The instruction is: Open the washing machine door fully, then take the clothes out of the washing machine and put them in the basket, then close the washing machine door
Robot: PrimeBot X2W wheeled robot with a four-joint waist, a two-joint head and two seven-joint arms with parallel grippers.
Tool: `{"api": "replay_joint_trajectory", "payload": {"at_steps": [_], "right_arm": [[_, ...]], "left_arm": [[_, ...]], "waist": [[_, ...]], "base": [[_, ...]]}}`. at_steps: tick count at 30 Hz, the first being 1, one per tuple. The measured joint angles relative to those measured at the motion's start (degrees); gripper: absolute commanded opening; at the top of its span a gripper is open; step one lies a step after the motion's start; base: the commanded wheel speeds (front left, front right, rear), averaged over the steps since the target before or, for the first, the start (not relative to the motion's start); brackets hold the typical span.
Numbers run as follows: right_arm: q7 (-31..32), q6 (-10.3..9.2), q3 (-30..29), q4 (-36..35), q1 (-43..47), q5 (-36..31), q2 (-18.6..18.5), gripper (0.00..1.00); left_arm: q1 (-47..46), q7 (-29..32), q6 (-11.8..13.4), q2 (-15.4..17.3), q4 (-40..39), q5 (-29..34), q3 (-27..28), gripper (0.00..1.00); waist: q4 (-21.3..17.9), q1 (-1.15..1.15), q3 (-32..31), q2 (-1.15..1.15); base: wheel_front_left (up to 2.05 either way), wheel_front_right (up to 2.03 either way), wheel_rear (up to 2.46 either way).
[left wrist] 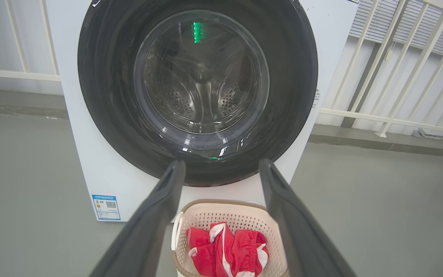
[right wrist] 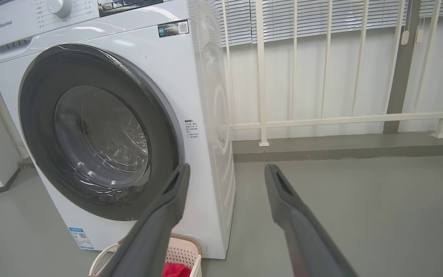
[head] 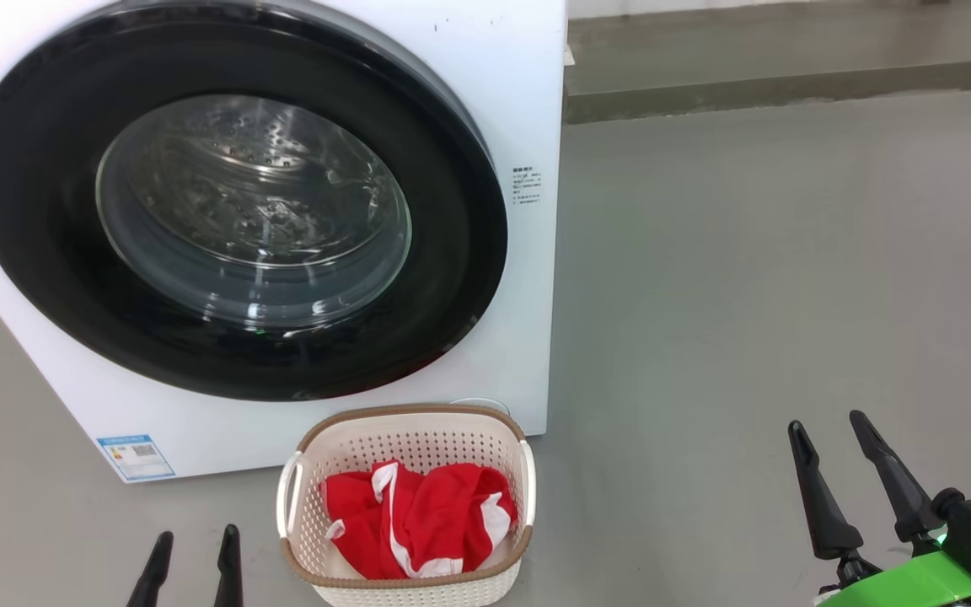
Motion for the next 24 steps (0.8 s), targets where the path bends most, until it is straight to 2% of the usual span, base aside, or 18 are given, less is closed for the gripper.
{"api": "replay_joint_trajectory", "payload": {"at_steps": [21,22,24], "right_arm": [[0.00,0.00,-0.13,-0.18,0.76,0.00,0.20,1.00],[0.01,0.00,-0.08,0.08,0.75,-0.03,0.24,0.00],[0.08,0.00,0.16,1.63,1.09,-0.05,0.76,0.00]], "left_arm": [[1.00,0.00,0.01,0.01,0.00,1.36,0.22,1.00],[0.99,0.03,0.03,-0.05,0.25,1.76,0.20,0.00],[1.17,0.35,0.08,-0.47,1.82,1.67,0.10,0.00]], "waist": [[0.81,0.00,-0.17,0.00],[0.81,0.00,-0.12,0.00],[0.82,0.00,-0.11,0.00]], "base": [[0.00,0.00,0.00],[0.00,0.00,0.00],[0.00,0.00,0.00]]}}
